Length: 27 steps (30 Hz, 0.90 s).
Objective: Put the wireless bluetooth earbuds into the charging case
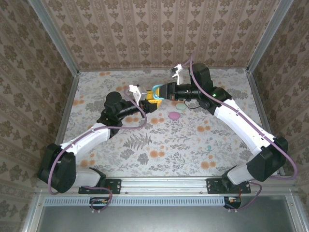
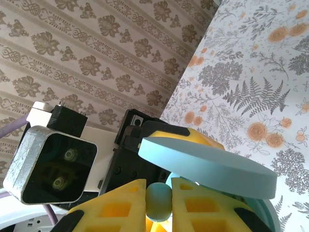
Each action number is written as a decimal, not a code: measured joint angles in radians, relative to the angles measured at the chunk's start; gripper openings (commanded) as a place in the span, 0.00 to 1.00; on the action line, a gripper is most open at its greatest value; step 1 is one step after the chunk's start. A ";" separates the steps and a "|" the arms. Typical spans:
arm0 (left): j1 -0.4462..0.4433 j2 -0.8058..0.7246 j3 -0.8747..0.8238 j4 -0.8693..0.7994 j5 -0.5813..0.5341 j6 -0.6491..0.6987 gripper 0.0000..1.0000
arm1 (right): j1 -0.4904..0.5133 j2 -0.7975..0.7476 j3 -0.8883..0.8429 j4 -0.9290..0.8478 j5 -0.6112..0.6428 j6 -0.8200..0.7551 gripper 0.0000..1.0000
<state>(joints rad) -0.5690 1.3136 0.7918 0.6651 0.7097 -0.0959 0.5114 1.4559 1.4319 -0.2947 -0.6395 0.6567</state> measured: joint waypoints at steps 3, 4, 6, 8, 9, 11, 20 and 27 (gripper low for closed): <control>0.000 0.000 0.000 0.000 0.000 0.000 0.31 | 0.003 0.000 0.000 0.000 0.005 0.000 0.18; 0.000 0.000 0.000 0.000 0.000 0.000 0.32 | 0.004 0.000 0.000 0.000 0.008 0.000 0.19; 0.000 0.000 0.000 -0.001 0.000 0.000 0.32 | 0.006 0.000 0.000 -0.001 0.012 -0.004 0.19; 0.000 0.000 0.000 -0.004 -0.001 0.000 0.32 | 0.009 0.000 0.001 -0.003 0.018 -0.011 0.20; 0.000 0.000 0.000 -0.005 -0.001 0.000 0.32 | 0.011 0.000 0.003 -0.007 0.023 -0.017 0.20; 0.000 0.000 0.000 -0.007 -0.001 0.000 0.31 | 0.013 0.002 0.007 -0.019 0.028 -0.027 0.21; 0.000 0.000 0.000 -0.012 -0.003 0.000 0.31 | 0.024 0.011 0.039 -0.077 0.065 -0.064 0.23; 0.000 0.000 0.000 -0.031 -0.003 0.000 0.31 | 0.024 0.013 0.040 -0.099 0.092 -0.079 0.24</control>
<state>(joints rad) -0.5690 1.3136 0.7918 0.6342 0.7063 -0.0959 0.5354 1.4685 1.4723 -0.3939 -0.5480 0.5781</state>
